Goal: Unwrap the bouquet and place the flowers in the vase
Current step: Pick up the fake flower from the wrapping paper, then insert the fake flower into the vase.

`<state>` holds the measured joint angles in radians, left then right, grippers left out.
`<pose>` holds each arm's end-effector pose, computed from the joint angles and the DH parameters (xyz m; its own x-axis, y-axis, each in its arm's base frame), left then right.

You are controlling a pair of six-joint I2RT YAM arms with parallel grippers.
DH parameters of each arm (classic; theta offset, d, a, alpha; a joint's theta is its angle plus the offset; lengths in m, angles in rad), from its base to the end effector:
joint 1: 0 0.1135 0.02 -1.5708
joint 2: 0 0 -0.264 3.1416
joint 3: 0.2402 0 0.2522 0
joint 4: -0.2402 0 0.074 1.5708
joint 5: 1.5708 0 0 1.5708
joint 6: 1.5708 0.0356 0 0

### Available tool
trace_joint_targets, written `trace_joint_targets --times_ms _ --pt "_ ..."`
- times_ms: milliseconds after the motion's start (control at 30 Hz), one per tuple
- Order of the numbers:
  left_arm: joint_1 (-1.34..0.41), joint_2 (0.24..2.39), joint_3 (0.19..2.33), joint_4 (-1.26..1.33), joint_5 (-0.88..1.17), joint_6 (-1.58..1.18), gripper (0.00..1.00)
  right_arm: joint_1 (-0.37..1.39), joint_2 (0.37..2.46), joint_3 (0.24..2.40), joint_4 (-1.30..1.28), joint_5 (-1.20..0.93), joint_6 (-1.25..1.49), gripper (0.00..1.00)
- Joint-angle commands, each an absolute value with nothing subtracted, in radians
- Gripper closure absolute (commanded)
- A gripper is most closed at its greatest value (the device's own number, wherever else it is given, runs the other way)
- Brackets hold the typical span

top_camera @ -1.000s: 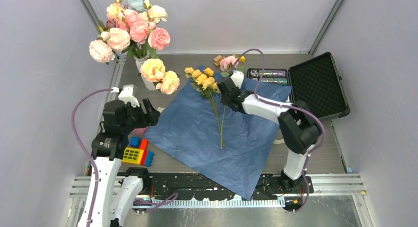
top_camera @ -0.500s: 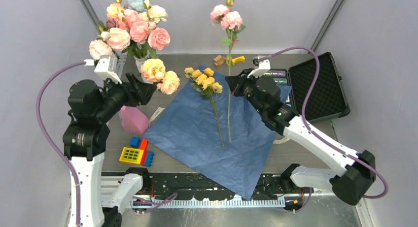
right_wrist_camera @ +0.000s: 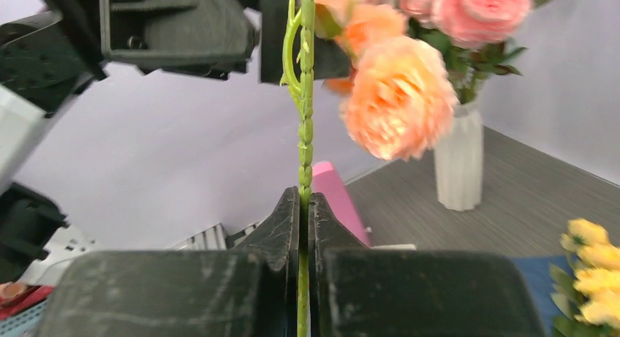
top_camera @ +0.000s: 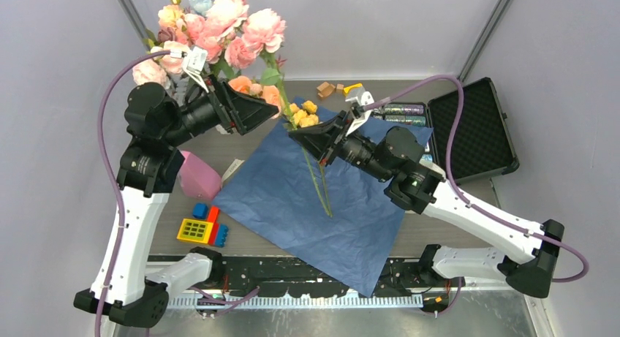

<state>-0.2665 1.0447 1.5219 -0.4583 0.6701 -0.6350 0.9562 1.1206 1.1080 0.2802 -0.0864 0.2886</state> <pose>0.1672 -0.0686 0.5095 -0.4631 -0.3555 -0.8119 0.6593 0.4741 -0.5836 0.1453 0.2112 0.4370 -0.0992 0.3513 -0.9310 -0.8697 0.4241 0.2526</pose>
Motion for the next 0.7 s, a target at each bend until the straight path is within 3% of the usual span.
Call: trace_joint_targets --times_ms 0,300,500,667 --pt "-0.294 1.043 1.541 -0.175 0.76 -0.772 0.27 1.019 1.15 1.181 0.374 -0.131 0.238 1.0" --pt "-0.295 1.016 1.513 -0.09 0.726 -0.788 0.27 1.062 1.189 1.234 0.345 -0.155 0.214 1.0" --pt "-0.295 0.984 1.494 -0.091 0.671 -0.767 0.45 1.067 1.189 1.235 0.336 -0.153 0.214 1.0" --pt "-0.295 0.998 1.505 -0.104 0.679 -0.775 0.5 1.068 1.193 1.238 0.323 -0.168 0.211 1.0"
